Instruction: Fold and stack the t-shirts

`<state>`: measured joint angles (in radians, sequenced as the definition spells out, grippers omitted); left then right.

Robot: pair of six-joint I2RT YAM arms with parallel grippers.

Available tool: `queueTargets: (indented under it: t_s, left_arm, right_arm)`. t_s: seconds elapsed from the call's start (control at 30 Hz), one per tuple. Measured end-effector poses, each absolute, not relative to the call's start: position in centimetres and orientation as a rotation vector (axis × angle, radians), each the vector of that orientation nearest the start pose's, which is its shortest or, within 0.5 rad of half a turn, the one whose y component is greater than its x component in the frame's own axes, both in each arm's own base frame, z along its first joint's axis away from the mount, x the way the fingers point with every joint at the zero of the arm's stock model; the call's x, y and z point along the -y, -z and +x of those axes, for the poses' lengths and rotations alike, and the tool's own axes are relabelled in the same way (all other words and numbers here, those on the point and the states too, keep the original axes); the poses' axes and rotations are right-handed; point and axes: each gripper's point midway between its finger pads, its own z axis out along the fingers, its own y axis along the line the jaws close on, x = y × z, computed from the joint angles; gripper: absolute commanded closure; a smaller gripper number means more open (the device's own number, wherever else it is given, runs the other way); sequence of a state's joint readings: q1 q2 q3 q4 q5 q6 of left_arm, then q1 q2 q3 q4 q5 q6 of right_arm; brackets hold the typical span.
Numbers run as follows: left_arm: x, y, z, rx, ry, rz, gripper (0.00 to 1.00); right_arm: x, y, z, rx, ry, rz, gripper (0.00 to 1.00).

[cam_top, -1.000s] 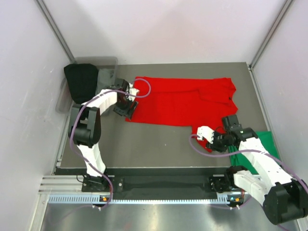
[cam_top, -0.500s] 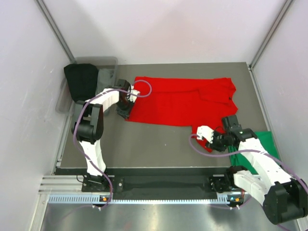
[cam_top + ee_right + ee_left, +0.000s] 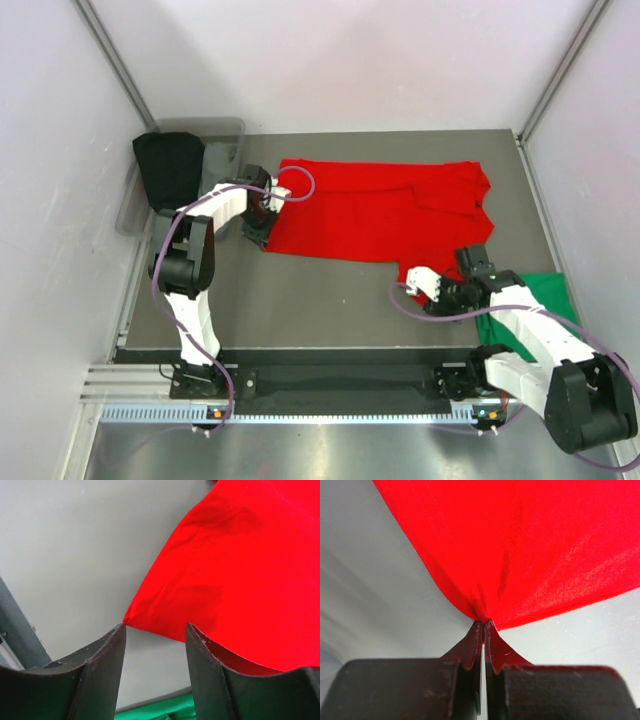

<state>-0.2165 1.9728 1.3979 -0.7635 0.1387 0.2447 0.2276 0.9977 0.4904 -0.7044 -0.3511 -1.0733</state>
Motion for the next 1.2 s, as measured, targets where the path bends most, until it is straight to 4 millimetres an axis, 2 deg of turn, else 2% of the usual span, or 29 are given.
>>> queueTargets:
  t_s: [0.27, 0.53, 0.57, 0.63, 0.67, 0.77, 0.9, 0.97, 1.07, 1.2]
  left_arm:
    - [9.5, -2.2, 36.8, -2.819, 0.196, 0.684, 1.0]
    - [9.5, -2.2, 36.8, -2.819, 0.195, 0.683, 1.0]
    - [9.5, -2.2, 36.8, -2.82, 0.195, 0.683, 1.0]
    - [9.5, -2.2, 36.8, -2.819, 0.195, 0.683, 1.0]
    - [9.5, -2.2, 36.8, -2.82, 0.195, 0.683, 1.0]
    - [9.5, -2.2, 36.8, -2.82, 0.195, 0.683, 1.0]
    - [9.5, -2.2, 36.8, -2.82, 0.195, 0.683, 1.0]
    - [9.5, -2.2, 36.8, -2.819, 0.192, 0.684, 1.0]
    - [9.4, -2.4, 36.7, -2.816, 0.185, 0.689, 1.0]
    - [9.3, -3.4, 36.9, -2.801, 0.179, 0.708, 1.0]
  right_arm:
    - [-6.9, -1.6, 18.1, -2.089, -0.252, -1.695, 0.48]
    - [-7.4, -1.6, 18.7, -2.099, -0.301, -1.705, 0.48]
    - [-7.5, -1.6, 18.8, -2.103, -0.31, -1.71, 0.5]
    - [-7.6, -1.5, 18.6, -2.108, -0.326, -1.719, 0.62]
    - [-7.6, -1.5, 18.5, -2.108, -0.336, -1.726, 0.76]
    - [-7.5, -1.5, 18.2, -2.106, -0.343, -1.742, 0.93]
    - [-7.3, -1.7, 17.8, -2.11, -0.339, -1.753, 0.97]
    - [-7.1, -2.6, 17.6, -2.104, -0.32, -1.747, 0.98]
    - [-6.9, -5.2, 18.6, -2.05, -0.244, -1.708, 0.98]
    - [-6.9, -9.9, 21.2, -1.957, -0.122, -1.633, 0.98]
